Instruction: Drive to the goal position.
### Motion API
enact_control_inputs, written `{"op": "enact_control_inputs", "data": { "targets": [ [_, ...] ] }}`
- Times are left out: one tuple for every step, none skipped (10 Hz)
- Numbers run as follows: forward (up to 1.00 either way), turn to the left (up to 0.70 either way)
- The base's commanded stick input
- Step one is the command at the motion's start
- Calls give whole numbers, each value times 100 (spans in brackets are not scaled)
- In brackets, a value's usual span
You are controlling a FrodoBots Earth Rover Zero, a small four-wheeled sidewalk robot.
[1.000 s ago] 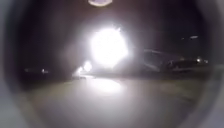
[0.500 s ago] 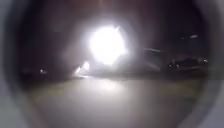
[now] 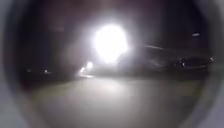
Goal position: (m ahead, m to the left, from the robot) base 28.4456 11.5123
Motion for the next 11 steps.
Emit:
{"op": "enact_control_inputs", "data": {
  "targets": [
    [100,26],
    [100,28],
    [100,27],
    [100,22],
    [100,6],
    [100,3],
    [100,3],
    [100,3],
    [100,2],
    [100,1],
    [100,-4]
  ]
}}
